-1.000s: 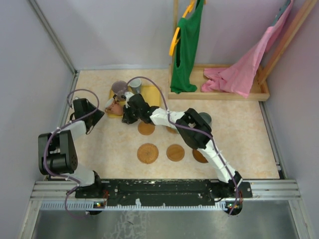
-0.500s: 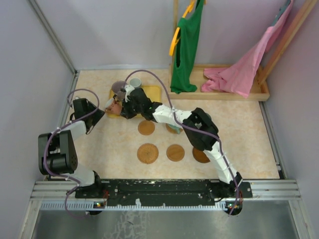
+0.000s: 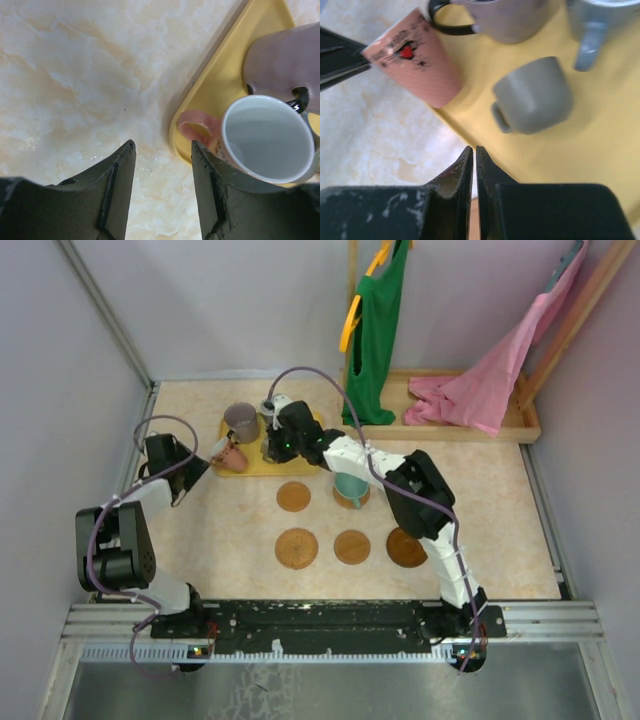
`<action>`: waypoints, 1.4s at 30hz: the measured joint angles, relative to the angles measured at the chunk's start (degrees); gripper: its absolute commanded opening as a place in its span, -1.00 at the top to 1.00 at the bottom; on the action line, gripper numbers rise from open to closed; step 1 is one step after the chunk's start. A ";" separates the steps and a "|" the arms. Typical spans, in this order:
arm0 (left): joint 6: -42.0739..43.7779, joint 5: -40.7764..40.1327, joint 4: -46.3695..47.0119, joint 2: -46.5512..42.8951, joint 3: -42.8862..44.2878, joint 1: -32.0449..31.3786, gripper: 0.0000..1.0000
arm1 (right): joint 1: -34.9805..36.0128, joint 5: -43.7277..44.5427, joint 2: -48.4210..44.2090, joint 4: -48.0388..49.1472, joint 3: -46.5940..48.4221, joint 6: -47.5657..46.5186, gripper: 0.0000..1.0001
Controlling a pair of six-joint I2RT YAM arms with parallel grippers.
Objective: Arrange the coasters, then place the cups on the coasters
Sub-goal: Adjust the cup on the tray.
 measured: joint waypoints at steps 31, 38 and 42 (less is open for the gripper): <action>-1.44 1.38 -5.62 -5.05 1.90 0.00 -0.09 | 2.25 4.46 8.61 -12.15 10.49 -10.71 0.64; -1.95 2.54 -5.75 -7.15 1.46 0.00 -0.09 | 2.54 6.36 9.49 -12.79 12.24 -12.66 0.57; -1.92 2.78 -5.88 -8.35 1.22 0.00 -0.09 | 2.95 7.48 9.66 -12.70 12.68 -14.03 0.52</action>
